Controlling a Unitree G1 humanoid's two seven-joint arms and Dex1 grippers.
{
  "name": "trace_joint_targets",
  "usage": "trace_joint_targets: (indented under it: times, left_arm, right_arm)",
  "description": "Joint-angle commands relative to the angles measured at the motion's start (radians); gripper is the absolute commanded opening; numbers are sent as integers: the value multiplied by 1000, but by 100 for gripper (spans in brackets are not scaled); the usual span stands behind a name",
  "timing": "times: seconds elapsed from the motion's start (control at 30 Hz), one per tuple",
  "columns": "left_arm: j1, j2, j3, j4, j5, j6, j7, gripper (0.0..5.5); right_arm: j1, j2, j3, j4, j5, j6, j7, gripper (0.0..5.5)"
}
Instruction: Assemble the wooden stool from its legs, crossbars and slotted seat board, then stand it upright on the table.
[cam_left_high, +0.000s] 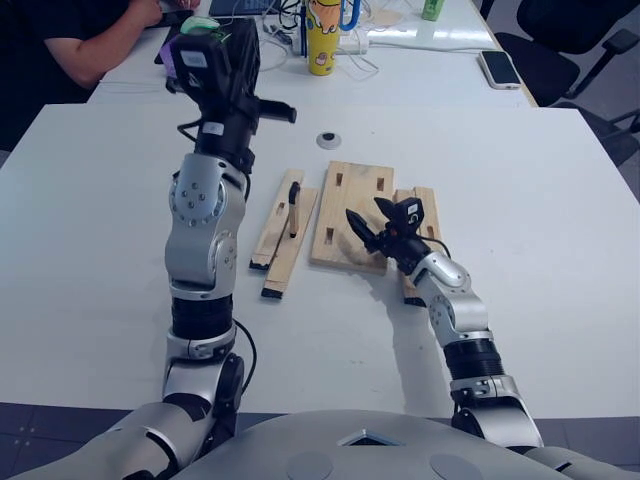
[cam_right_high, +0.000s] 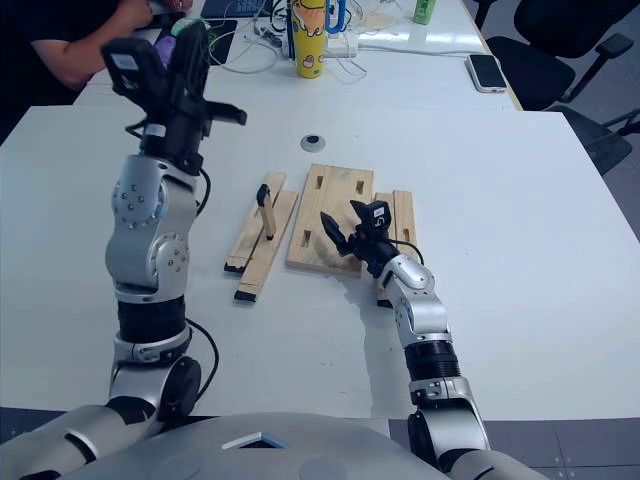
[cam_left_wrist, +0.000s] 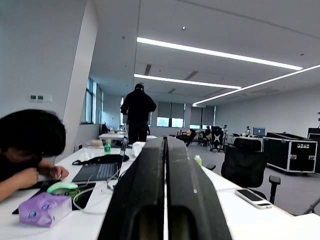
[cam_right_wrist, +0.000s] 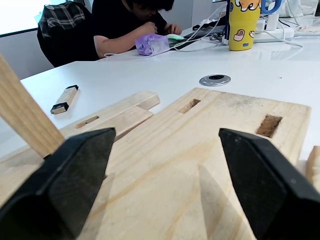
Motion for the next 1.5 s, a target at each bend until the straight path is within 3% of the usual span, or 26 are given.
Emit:
trace_joint_targets:
  times: [0.03, 0.77, 1.07, 1.5]
  left_arm:
    - [-6, -11, -32, -15, -4, 45, 1, 4]
    - [-12, -26, -14, 5, -43, 104, 2, 4]
    - [215, 45, -218, 271, 52, 353, -70, 4]
    - [120, 6, -107, 164, 82, 77, 15, 4]
  right_arm:
    - [-4, 0, 7, -1, -7, -2, 6, 383]
    - [-7, -1, 13, 1, -7, -3, 6, 383]
    - [-14, 6, 22, -2, -4, 6, 9, 383]
    - [-11, 6, 17, 14, -6, -9, 7, 383]
